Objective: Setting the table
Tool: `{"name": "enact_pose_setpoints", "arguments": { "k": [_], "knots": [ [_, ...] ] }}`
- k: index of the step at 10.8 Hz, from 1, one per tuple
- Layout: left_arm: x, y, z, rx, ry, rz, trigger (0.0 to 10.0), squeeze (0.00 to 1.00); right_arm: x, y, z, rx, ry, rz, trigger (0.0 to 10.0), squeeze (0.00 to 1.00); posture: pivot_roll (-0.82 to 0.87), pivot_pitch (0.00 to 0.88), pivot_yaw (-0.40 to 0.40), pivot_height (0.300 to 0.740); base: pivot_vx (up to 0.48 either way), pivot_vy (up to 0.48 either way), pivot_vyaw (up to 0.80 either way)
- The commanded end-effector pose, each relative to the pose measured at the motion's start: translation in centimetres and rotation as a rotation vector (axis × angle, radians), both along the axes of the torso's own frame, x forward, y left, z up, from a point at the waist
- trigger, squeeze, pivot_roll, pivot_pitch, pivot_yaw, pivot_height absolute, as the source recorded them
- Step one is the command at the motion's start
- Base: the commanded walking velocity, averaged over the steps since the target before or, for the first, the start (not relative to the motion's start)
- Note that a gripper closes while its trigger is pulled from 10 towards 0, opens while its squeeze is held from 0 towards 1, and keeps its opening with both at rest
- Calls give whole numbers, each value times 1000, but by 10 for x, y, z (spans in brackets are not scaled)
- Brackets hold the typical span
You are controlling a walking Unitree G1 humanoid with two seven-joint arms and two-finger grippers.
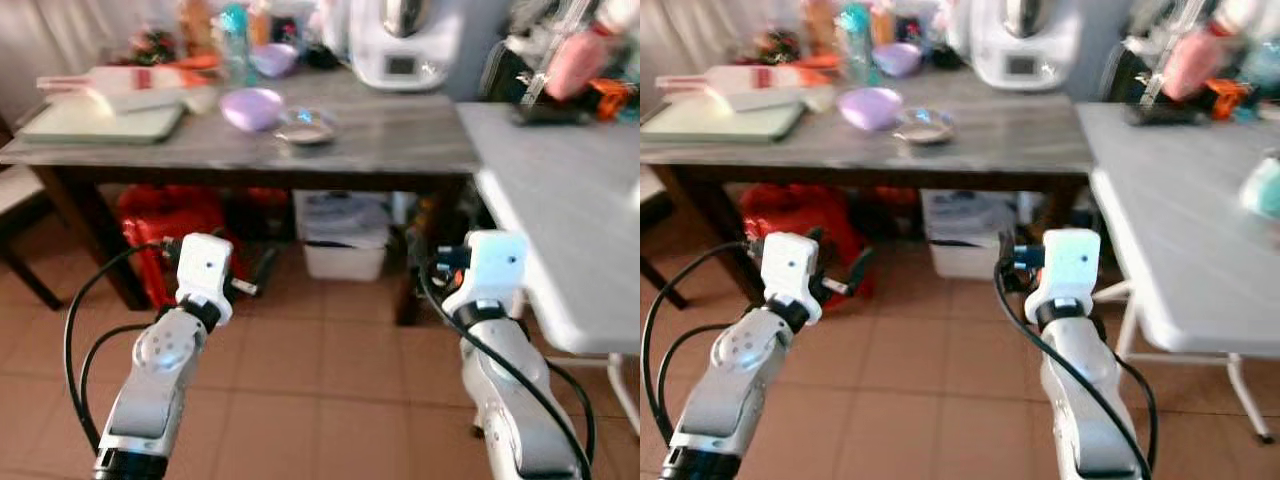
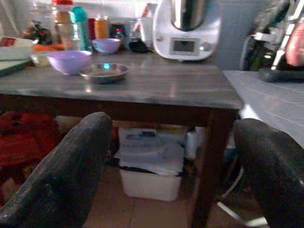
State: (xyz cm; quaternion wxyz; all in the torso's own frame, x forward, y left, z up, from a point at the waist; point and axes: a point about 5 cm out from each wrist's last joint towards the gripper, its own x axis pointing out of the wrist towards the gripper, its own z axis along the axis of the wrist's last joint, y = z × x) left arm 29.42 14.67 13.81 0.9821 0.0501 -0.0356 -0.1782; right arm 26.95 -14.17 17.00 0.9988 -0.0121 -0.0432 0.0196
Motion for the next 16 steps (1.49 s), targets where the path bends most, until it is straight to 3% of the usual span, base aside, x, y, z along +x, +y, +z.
{"name": "enact_pose_setpoints", "arguments": {
  "k": [1,16],
  "knots": [
    [-1,1,1,-1,0,-9,10000,0,0,-2,3,2,-10,-11,10000,0,-16,79,4,740,0,-480,0],
    [-1,-3,2,9,-1,-35,10000,0,1,-2,4,16,-5,-24,10000,0,-19,94,17,740,0,-480,0]
  ]
}}
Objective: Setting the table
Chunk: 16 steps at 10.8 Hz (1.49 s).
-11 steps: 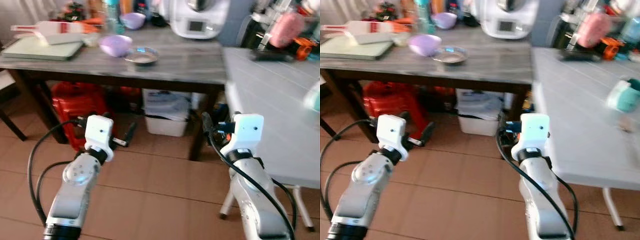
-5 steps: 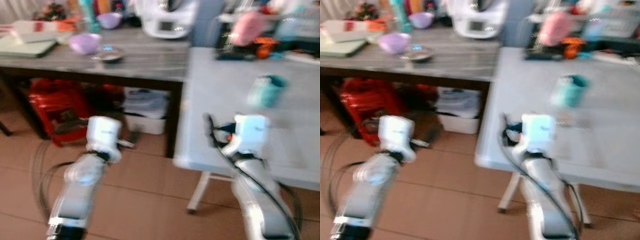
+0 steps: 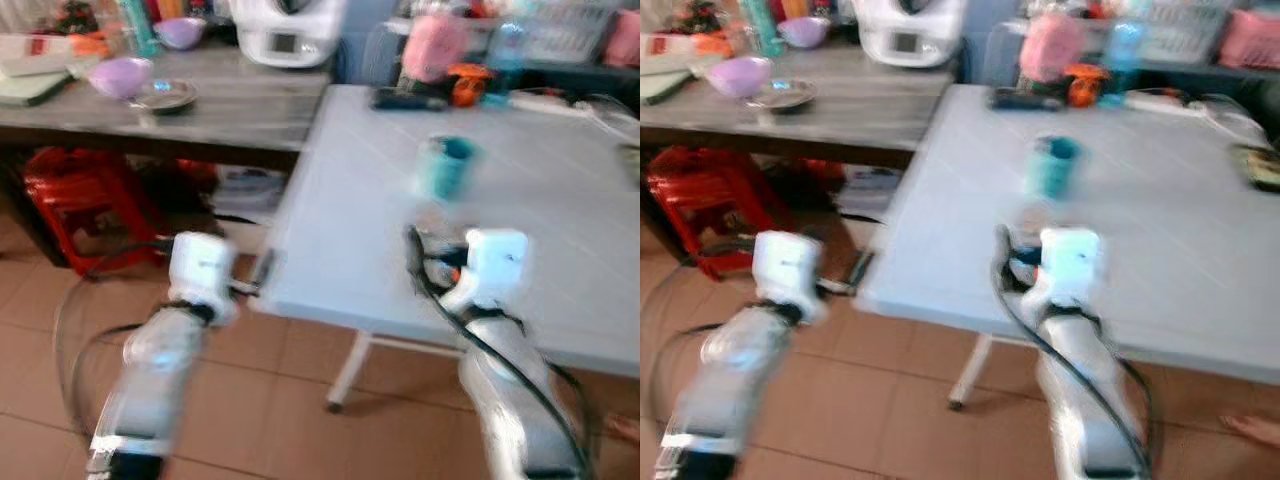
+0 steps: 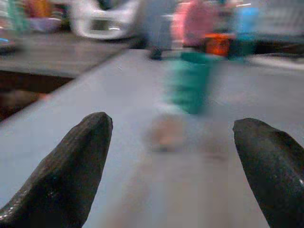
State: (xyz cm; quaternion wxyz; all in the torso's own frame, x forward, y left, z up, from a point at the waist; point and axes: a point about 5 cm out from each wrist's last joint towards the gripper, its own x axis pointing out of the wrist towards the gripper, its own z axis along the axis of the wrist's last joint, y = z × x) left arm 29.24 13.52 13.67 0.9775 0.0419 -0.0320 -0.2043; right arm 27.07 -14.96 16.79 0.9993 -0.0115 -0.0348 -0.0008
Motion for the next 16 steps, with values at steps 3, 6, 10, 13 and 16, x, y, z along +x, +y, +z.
{"name": "enact_pose_setpoints", "arguments": {
  "k": [3,6,10,13,16],
  "knots": [
    [-1,6,5,9,-16,-14,10000,0,1,5,6,16,-23,15,10000,0,-20,93,17,740,0,-124,0],
    [-5,10,-1,60,-21,-92,10000,0,3,6,5,43,-9,19,10000,0,-20,96,16,740,0,0,0],
    [-11,6,-1,84,-11,-253,10000,0,28,10,1,66,44,9,10000,0,-13,115,17,740,0,0,0],
    [-25,5,-9,109,23,-345,10000,0,62,43,-7,98,127,62,10000,0,-3,144,15,740,0,0,0],
    [-40,0,-10,120,36,-452,10000,0,83,79,-3,114,150,129,10000,0,17,162,1,740,0,0,0]
  ]
}}
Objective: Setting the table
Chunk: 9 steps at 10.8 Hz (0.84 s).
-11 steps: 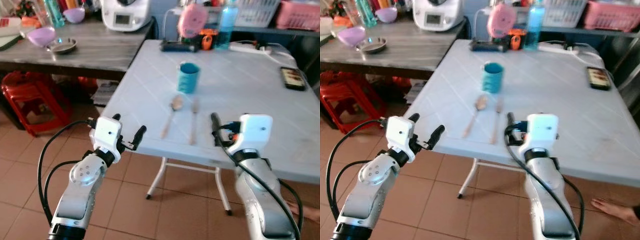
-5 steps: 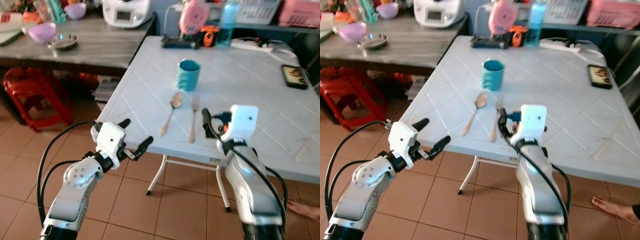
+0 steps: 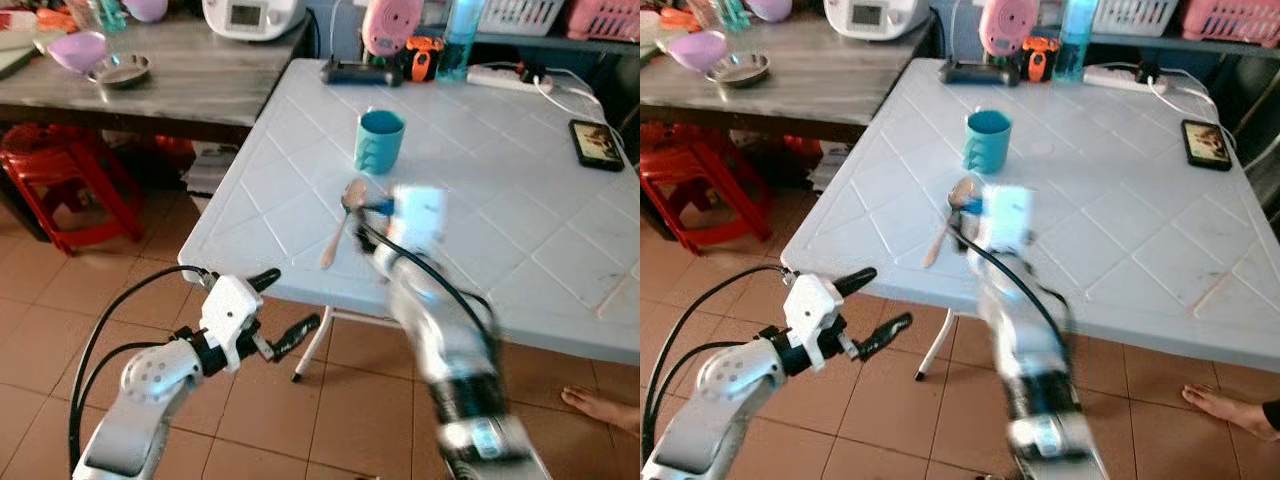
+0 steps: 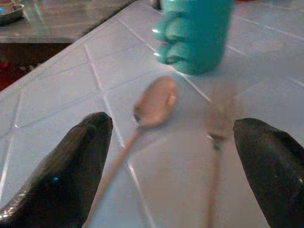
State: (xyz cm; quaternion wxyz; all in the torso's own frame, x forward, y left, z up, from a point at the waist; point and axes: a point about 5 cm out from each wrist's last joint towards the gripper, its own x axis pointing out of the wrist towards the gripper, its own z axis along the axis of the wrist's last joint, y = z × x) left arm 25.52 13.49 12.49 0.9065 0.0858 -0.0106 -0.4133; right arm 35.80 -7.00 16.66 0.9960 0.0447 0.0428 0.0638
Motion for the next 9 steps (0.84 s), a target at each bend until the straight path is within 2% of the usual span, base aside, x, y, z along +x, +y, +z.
{"name": "enact_pose_setpoints", "arguments": {
  "k": [1,3,4,6,9],
  "knots": [
    [-3,1,1,7,-4,-11,10000,0,3,10,0,-4,4,17,10000,0,19,167,-1,740,0,0,0],
    [-4,-2,2,3,-3,-13,10000,0,17,14,-6,26,66,16,10000,0,21,165,-6,740,0,0,0],
    [-4,-3,3,0,-6,-17,10000,0,23,11,-7,31,86,0,10000,0,20,167,-5,740,0,0,0],
    [-1,-3,5,-7,-12,-7,10000,0,29,16,-11,61,129,31,10000,0,21,163,-8,740,0,0,0],
    [2,-2,6,-5,-24,9,10000,0,33,29,-6,49,130,89,10000,0,26,165,-7,740,0,0,0]
  ]
}}
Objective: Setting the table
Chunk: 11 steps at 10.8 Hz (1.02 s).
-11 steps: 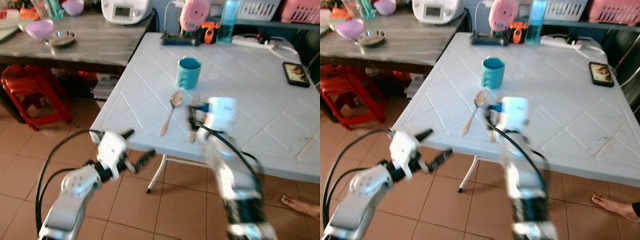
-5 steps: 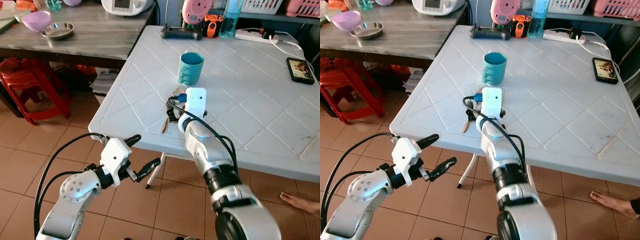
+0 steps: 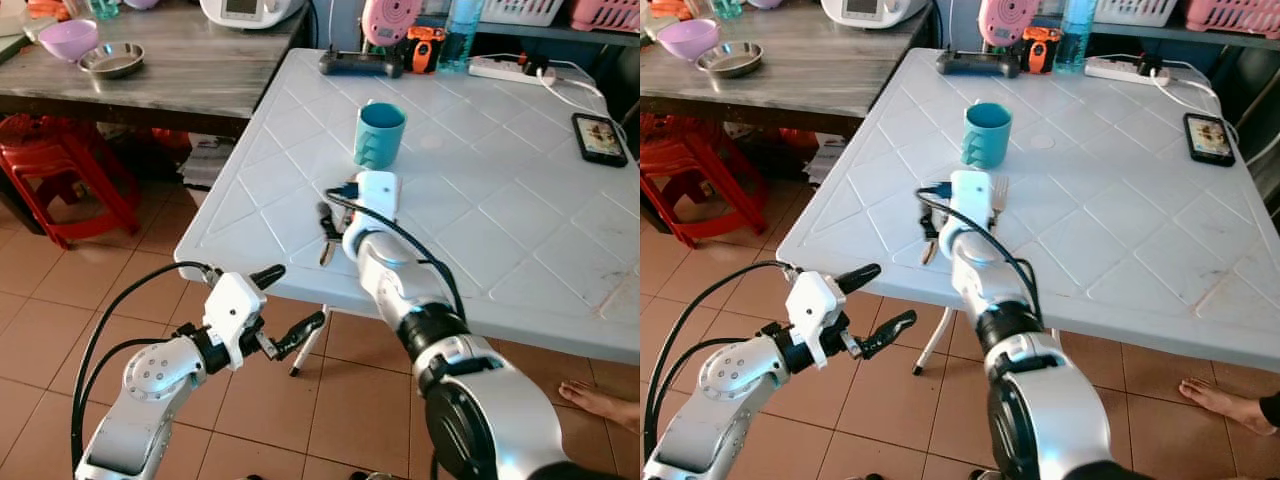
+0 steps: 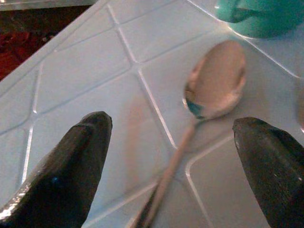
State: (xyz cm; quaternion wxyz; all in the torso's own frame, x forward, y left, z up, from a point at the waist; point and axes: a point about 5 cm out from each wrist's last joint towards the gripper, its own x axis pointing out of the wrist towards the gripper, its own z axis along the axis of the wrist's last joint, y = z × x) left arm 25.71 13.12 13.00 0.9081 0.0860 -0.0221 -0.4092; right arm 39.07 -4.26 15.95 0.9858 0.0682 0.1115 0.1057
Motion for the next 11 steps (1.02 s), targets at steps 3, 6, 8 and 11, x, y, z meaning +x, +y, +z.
{"name": "enact_pose_setpoints", "arguments": {
  "k": [3,6,8,11],
  "knots": [
    [18,16,12,-58,-20,120,10000,0,-1,5,-6,1,22,20,10000,0,31,169,-10,740,0,0,0],
    [18,14,13,-60,-26,112,10000,0,-4,-3,-21,-7,71,11,10000,0,29,170,-7,740,0,0,0],
    [15,10,11,-56,-17,95,10000,0,-3,-11,-24,5,95,7,0,0,31,168,-7,740,0,0,0],
    [14,10,11,-55,-15,93,10000,0,-3,-30,-34,-89,180,-26,275,0,31,168,-7,740,0,0,0]
  ]
}}
